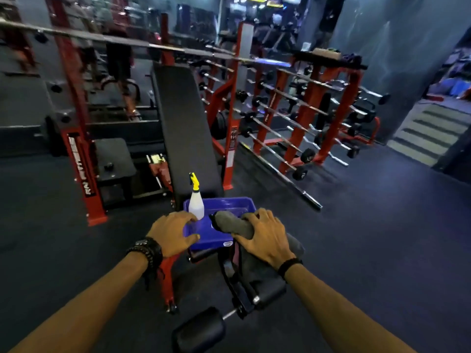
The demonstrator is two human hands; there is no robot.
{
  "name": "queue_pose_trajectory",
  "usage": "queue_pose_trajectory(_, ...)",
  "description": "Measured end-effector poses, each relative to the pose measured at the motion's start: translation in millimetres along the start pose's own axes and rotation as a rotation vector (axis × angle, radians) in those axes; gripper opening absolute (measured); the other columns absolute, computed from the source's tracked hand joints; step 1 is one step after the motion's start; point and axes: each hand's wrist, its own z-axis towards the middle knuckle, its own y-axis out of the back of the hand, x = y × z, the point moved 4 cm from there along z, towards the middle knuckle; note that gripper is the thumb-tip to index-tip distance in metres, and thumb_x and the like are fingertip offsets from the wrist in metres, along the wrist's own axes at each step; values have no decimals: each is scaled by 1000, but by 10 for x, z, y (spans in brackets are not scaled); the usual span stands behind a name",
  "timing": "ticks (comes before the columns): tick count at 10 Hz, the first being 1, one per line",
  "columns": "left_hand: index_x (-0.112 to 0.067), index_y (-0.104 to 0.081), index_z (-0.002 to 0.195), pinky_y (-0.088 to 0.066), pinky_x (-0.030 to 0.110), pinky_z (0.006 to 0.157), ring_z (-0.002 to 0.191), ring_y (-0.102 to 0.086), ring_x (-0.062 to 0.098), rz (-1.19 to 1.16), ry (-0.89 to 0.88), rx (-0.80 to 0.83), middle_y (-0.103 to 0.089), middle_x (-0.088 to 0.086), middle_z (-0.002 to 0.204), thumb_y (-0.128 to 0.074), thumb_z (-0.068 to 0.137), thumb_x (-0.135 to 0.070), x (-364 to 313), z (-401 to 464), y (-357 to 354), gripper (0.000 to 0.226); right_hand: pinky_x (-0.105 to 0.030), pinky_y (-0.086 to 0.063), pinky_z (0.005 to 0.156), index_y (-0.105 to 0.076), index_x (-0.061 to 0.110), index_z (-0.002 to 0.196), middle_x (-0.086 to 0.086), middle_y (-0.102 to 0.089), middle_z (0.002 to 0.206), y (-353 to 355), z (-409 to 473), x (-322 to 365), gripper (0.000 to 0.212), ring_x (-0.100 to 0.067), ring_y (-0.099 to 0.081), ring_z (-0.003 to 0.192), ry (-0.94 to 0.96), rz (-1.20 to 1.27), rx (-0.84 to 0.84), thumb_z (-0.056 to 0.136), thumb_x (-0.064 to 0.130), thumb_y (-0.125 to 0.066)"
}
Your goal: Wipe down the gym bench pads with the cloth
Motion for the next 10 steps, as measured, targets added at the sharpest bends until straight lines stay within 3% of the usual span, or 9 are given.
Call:
queue_pose_trajectory(2,-27,-58,126,-45,32,97,114,-57,17,-18,182,-2,-62,-6,120,-61,79,-54,241,521,-233,55,-37,-44,90,-63,28,119,1,-57,115,-557,776,-313,55,-22,-54,109,103,37,110,80,66,-56)
queue_pose_trajectory(5,-28,-57,126,-46,31,94,110,-58,15,-128,356,19,-61,-8,121,-66,83,-47,391,1489,-722,48,-40,-46,94,-63,24,118,-1,-57,116,-1084,1820,-805,50,-24,-52,109,155,29,253,84,60,-59)
queue_pose_trajectory(6,-26,-56,127,-43,31,93,110,-57,16,-104,377,28,-60,-6,121,-65,86,-47,429,1737,-742,47,-43,-41,100,-53,23,133,-7,-50,133,-1256,2242,-925,69,-31,-46,121,99,-35,417,82,70,-56)
queue_pose_trajectory(7,-25,-55,127,-46,33,93,108,-56,17,-100,448,62,-59,-3,121,-63,88,-47,416,1848,-749,46,-50,-44,102,-44,26,138,-7,-45,141,-1432,2447,-942,79,-33,-47,126,60,143,661,78,75,-55)
queue_pose_trajectory(8,-26,-55,128,-47,33,93,109,-57,18,-98,511,99,-60,-3,123,-63,87,-49,391,1873,-828,47,-41,-47,95,-56,26,125,-1,-61,124,-1634,2420,-899,48,-27,-58,113,186,127,861,88,57,-58)
queue_pose_trajectory(9,-26,-55,128,-48,32,92,109,-58,18,-129,584,149,-60,-2,124,-63,88,-48,272,1836,-898,46,-38,-49,84,-56,37,99,13,-60,103,-1984,2365,-1105,38,-16,-60,98,340,34,903,76,67,-58)
queue_pose_trajectory(10,-25,-54,129,-49,33,92,110,-58,18,-224,655,76,-61,-2,123,-65,88,-44,116,1867,-905,47,-31,-44,83,-62,31,90,14,-63,98,-1815,2351,-1105,24,-9,-57,88,410,126,1021,86,54,-61)
